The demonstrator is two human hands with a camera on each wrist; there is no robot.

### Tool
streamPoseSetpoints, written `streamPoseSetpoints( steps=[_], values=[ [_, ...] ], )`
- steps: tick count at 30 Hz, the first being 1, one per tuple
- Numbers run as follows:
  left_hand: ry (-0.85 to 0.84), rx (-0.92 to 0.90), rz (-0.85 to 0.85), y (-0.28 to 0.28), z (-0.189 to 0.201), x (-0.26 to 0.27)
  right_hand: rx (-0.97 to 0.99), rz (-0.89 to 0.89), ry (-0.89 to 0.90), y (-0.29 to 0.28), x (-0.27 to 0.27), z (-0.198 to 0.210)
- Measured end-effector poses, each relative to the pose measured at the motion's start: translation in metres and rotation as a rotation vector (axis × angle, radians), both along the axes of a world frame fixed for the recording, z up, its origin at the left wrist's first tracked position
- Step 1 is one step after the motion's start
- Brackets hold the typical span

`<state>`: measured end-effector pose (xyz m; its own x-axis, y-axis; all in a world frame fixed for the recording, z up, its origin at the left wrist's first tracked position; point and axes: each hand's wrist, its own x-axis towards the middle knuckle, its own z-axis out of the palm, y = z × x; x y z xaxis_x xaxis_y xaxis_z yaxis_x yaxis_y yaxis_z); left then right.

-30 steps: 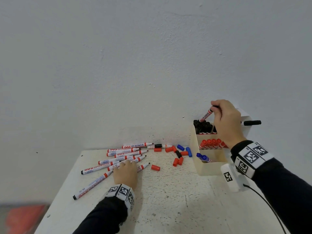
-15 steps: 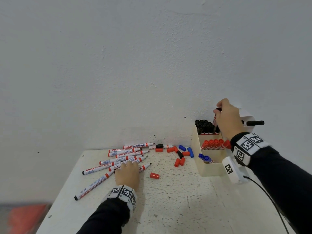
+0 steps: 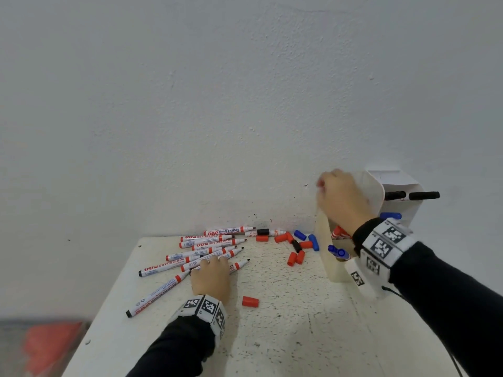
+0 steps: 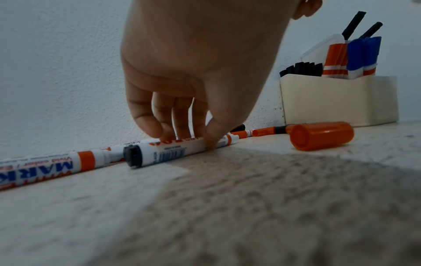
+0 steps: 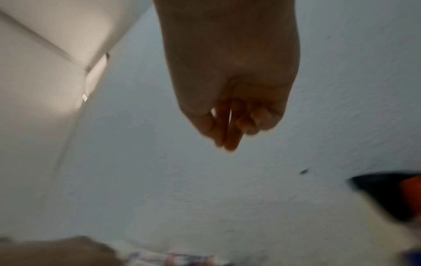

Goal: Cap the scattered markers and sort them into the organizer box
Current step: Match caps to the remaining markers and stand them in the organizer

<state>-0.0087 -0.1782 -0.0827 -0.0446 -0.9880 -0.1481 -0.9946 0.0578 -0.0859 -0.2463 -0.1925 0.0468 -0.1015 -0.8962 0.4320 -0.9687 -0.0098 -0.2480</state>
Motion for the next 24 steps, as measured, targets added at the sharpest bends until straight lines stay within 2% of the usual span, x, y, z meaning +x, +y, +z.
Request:
streamPoseSetpoints(
  steps=[2,5,7,9,12,15,21,24],
  values=[
    [0.012,-0.009,0.011,0.001,0.0,0.001,0.143,0.219,-0.093,0.013,0.036,-0.002],
    [0.025,-0.024,0.007,0.002,0.001,0.004,0.587,0.512,-0.103,0.036,0.082,-0.028],
    [0.023,-0.048,0.008,0.002,0.001,0.005,0.798,0.617,-0.068,0.05,0.101,-0.058],
    [0.016,-0.074,0.016,0.002,0.001,0.006,0.865,0.666,-0.01,0.059,0.111,-0.087],
    [0.031,-0.089,0.02,0.005,0.002,0.005,0.84,0.715,0.02,0.06,0.111,-0.11],
    [0.09,-0.076,0.03,0.005,0.002,0.004,0.766,0.672,-0.063,0.054,0.102,-0.114],
    [0.269,-0.04,-0.034,0.004,0.004,0.003,0.382,0.304,-0.284,0.019,0.066,-0.112],
    [0.302,-0.05,-0.087,0.004,0.004,0.001,0.273,0.197,-0.301,-0.003,0.053,-0.12]
  ],
)
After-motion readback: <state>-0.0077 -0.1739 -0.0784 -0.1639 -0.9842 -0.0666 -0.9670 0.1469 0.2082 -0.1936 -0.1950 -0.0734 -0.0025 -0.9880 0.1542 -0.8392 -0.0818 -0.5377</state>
